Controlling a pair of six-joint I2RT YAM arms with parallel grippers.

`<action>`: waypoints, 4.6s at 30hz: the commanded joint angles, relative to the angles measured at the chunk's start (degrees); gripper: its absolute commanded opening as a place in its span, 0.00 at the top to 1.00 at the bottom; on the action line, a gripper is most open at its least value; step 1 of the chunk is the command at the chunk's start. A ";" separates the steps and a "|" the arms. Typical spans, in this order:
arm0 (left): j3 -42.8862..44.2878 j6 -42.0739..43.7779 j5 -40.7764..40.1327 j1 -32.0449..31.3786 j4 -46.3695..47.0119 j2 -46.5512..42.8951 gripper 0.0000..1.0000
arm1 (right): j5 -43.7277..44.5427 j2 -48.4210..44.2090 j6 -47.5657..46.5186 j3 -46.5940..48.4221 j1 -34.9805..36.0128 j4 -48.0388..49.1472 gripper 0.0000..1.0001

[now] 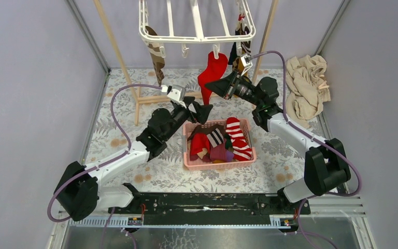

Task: Remove the socks clipped to the hanger
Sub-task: Remove the sock from the hanger, then place the sock in the bin.

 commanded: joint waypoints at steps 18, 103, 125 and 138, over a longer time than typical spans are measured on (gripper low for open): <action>5.54 4.81 -10.82 -4.34 4.85 6.13 0.47 | 2.30 -6.08 -0.25 0.45 1.63 -6.33 0.98; 26.71 -4.69 15.00 11.29 -44.15 -2.80 0.98 | 26.39 2.70 -16.06 21.06 1.64 -9.21 0.36; 25.79 -9.16 25.09 11.10 -43.26 -4.56 0.98 | 26.81 -0.79 -16.91 18.07 1.64 -13.70 0.30; 17.56 -13.12 24.50 -0.83 -38.81 -4.11 0.90 | 21.41 -17.72 -9.26 -4.92 -13.17 -16.41 0.24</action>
